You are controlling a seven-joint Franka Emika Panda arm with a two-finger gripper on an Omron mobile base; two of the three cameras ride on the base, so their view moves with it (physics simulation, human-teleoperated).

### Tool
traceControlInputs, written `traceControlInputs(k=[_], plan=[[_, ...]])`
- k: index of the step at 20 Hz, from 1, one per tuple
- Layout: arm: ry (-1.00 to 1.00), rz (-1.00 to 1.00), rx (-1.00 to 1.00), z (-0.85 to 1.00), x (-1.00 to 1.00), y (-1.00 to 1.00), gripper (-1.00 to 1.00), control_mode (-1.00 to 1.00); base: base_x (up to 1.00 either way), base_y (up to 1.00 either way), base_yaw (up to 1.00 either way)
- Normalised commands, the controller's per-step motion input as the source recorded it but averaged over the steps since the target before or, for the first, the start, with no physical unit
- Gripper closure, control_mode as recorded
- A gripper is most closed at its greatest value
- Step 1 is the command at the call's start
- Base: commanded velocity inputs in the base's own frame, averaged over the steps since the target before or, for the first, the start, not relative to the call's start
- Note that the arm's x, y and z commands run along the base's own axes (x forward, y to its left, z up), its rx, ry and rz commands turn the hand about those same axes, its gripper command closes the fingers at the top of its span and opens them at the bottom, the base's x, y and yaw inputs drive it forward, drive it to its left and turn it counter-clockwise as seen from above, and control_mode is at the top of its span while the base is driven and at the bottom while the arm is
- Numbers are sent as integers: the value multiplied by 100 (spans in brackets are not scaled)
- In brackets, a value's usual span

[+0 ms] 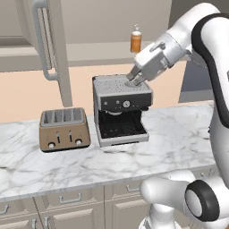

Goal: Open the cabinet. Pick the soap dispenser and place it next to the sink. Then close the cabinet.

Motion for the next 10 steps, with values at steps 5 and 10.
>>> traceControlInputs(k=[5, 10], plan=[[-19, -24, -36, -2, 0, -43, -100, -100, 0, 0, 0], [-20, -26, -28, -40, 6, -26, -100, -100, 0, 0, 0]])
